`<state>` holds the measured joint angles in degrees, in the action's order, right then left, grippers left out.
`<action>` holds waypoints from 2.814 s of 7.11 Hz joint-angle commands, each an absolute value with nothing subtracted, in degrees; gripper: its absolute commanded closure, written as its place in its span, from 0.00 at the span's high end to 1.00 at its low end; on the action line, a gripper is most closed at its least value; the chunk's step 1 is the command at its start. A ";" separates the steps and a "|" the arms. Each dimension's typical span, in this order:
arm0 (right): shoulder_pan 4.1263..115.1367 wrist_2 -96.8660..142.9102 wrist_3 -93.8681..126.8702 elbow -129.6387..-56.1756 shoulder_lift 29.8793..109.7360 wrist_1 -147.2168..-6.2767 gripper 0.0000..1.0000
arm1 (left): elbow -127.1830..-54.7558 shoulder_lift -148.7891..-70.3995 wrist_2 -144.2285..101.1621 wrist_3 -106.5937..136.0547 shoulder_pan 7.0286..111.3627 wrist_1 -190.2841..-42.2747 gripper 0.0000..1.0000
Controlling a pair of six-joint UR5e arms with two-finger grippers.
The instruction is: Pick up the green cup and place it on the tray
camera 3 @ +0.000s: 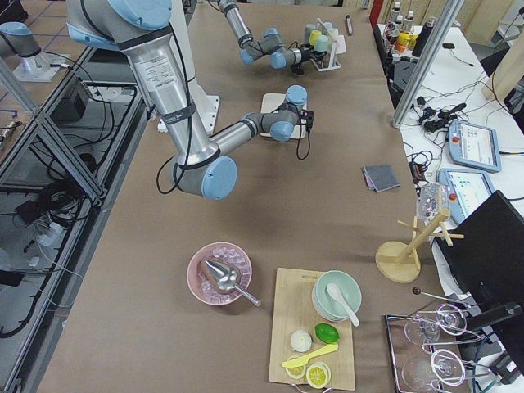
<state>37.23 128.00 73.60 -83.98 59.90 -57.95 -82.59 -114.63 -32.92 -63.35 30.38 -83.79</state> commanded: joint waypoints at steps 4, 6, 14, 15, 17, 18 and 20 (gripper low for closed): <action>48.05 132.19 71.99 -88.31 64.68 -62.54 1.00 | -86.92 -112.42 -32.52 -64.95 30.76 -84.64 0.65; 53.76 131.49 57.49 -95.15 70.46 -74.29 1.00 | -89.72 -112.24 -32.52 -68.18 31.29 -84.73 0.65; 82.66 130.17 18.69 -98.17 83.92 -97.37 1.00 | -103.70 -110.47 -36.62 -77.77 34.37 -89.99 0.62; 86.27 130.25 12.54 -98.70 86.55 -97.56 1.00 | -103.71 -111.78 -38.74 -77.78 34.54 -90.43 0.62; 89.82 127.90 0.83 -98.79 89.73 -98.26 1.00 | -104.15 -113.38 -44.44 -76.21 36.56 -98.38 0.48; 93.04 127.97 0.62 -98.96 90.52 -98.26 1.00 | -103.72 -112.86 -44.56 -75.77 36.30 -105.83 0.38; 95.80 127.54 -2.87 -101.68 95.77 -98.00 1.00 | -102.13 -112.50 -50.49 -75.24 35.68 -120.62 0.38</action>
